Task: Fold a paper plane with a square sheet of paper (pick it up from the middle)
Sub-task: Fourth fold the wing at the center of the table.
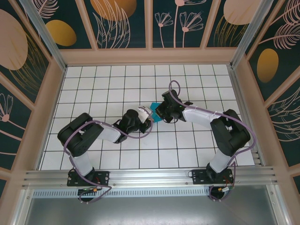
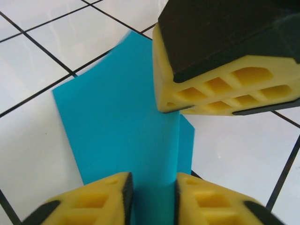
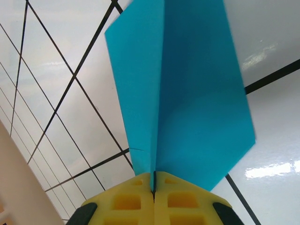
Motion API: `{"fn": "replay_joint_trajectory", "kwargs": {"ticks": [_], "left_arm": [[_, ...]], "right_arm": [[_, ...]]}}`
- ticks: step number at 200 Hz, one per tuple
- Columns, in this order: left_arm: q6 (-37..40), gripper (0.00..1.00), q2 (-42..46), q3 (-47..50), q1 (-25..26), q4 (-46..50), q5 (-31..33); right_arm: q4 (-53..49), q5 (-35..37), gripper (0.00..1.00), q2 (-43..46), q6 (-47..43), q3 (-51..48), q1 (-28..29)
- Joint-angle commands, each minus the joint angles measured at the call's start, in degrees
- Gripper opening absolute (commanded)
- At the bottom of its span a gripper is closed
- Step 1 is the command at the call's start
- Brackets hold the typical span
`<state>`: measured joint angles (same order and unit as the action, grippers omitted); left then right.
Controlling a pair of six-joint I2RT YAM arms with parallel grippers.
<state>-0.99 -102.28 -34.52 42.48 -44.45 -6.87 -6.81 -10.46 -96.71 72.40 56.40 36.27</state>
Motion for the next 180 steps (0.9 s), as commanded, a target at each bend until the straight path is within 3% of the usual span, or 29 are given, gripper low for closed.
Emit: {"fn": "replay_joint_trajectory", "kwargs": {"ticks": [1,40,59,117,152,180], "left_arm": [[0.69,0.23,-0.77,-0.59,-0.26,-1.96,0.12],[-1.96,0.14,-1.12,1.07,-0.24,-3.93,-0.11],[-4.55,0.13,-1.12,1.43,-0.28,-4.05,-0.68],[-16.72,0.12,-0.86,2.18,-0.23,-3.83,-3.19],[-26.19,0.11,-0.7,2.62,-0.28,-4.99,-4.38],[-31.66,0.11,-0.89,2.63,-0.27,-4.79,-5.04]], "right_arm": [[-1.76,-1.59,0.07,-0.76,-0.27,2.04,-0.75],[-1.77,-2.64,0.41,1.55,-4.7,1.12,-2.9],[0.27,-3.28,0.5,4.35,-8.81,-1.01,-4.55],[9.08,-12.51,0.52,9.74,-23.71,-9.38,-8.98],[10.51,-19.23,0.49,6.13,-28.43,-9.08,-8.81],[10.26,-20.49,0.45,2.9,-30.67,-7.46,-8.41]]}}
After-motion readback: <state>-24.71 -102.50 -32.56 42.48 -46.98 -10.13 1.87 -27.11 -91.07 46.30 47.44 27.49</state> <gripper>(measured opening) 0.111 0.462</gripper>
